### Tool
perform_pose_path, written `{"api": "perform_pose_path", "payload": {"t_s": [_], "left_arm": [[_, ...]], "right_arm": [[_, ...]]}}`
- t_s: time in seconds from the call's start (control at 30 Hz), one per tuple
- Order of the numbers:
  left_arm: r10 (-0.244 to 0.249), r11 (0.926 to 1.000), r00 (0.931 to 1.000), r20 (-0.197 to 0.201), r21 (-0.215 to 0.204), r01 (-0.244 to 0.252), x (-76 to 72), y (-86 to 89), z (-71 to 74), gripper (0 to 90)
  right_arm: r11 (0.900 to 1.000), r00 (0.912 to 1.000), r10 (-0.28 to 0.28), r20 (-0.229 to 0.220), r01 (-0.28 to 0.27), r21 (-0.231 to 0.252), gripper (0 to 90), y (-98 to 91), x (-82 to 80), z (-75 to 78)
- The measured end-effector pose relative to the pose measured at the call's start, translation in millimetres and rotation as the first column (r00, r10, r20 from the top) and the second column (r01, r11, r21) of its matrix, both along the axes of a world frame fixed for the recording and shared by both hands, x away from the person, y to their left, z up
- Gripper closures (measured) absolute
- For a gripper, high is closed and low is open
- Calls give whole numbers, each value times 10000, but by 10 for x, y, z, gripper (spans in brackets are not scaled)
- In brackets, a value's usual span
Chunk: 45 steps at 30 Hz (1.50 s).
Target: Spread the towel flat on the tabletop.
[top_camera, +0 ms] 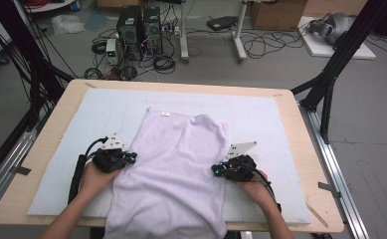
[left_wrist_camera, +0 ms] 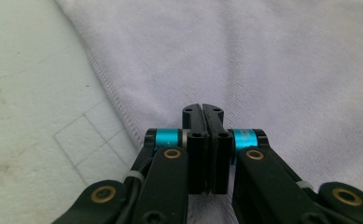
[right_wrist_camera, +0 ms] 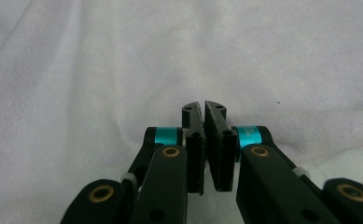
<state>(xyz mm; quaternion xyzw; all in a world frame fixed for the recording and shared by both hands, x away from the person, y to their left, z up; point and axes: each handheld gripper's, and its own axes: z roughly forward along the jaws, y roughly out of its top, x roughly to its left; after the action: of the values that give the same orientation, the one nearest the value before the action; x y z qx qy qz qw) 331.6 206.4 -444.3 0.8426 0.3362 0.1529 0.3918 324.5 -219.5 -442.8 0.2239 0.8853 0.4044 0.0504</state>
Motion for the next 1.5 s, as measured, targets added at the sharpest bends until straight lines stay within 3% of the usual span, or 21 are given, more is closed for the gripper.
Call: {"api": "perform_pose_path", "payload": {"t_s": [0.2, 0.27, 0.33, 0.43, 0.5, 0.6, 0.63, 0.67, 0.7, 0.77, 0.9, 1.13, 1.27, 1.37, 1.5], "left_arm": [[166, 9998, 9999, 31, -89, -166, -80, 117, 28, 883], [192, 9998, 9997, 139, 87, -193, -117, 142, 37, 897], [97, 9999, 9999, 79, -62, -97, -135, 194, 37, 895], [-13, 9994, 10000, 29, -334, 14, -131, 225, 50, 814], [-269, 9981, 9996, -47, -564, 266, -112, 213, 63, 727], [-401, 9980, 9992, -93, -490, 396, -84, 152, 50, 685], [-507, 9983, 9985, -182, -297, 502, -65, 122, 26, 687], [-569, 9983, 9979, -295, -147, 565, -60, 105, 6, 704], [-586, 9982, 9982, -122, -87, 585, -67, 96, -4, 735], [-688, 9976, 9976, -67, 1, 688, -76, 89, 3, 873], [-614, 9975, 9981, 54, 364, 611, -111, 98, 26, 887], [-507, 9985, 9986, 134, 229, 504, -242, 227, 25, 899], [-854, 9963, 9963, -36, -4, 854, -271, 266, 68, 896], [-1159, 9916, 9933, 19, -572, 1158, -285, 274, 93, 786], [-1553, 9852, 9878, -54, -738, 1545, -289, 218, 92, 626]], "right_arm": [[9994, 9996, -100, 254, 109, -326, 873, -129, -118, 95], [9988, 9994, -136, 327, 151, -456, 872, -174, -157, 126], [9983, 9990, -181, 399, 203, -543, 862, -213, -174, 151], [9984, 9983, -197, 540, 225, -515, 764, -196, -192, 199], [9998, 9983, -86, 579, 96, -162, 735, -178, -207, 240], [9998, 9981, 212, 583, -214, 41, 686, -117, -237, 252], [9995, 9981, 313, 523, -312, -29, 677, -90, -242, 234], [9990, 9982, 437, 411, -434, -79, 668, -58, -250, 197], [9987, 9982, 498, 339, -495, -102, 653, -41, -252, 174], [9979, 9979, 637, 98, -636, -89, 627, 28, -262, 120], [9921, 9925, 1218, 114, -1221, 283, 602, 223, -308, 144], [9772, 9774, 2112, 79, -2113, 211, 619, 548, -392, 93], [9710, 9710, 2388, -138, -2389, -119, 649, 645, -410, 29], [9723, 9721, 2337, -179, -2335, 141, 646, 643, -419, 51], [9663, 9679, 2513, 39, -2511, 568, 600, 644, -464, 115]]}}
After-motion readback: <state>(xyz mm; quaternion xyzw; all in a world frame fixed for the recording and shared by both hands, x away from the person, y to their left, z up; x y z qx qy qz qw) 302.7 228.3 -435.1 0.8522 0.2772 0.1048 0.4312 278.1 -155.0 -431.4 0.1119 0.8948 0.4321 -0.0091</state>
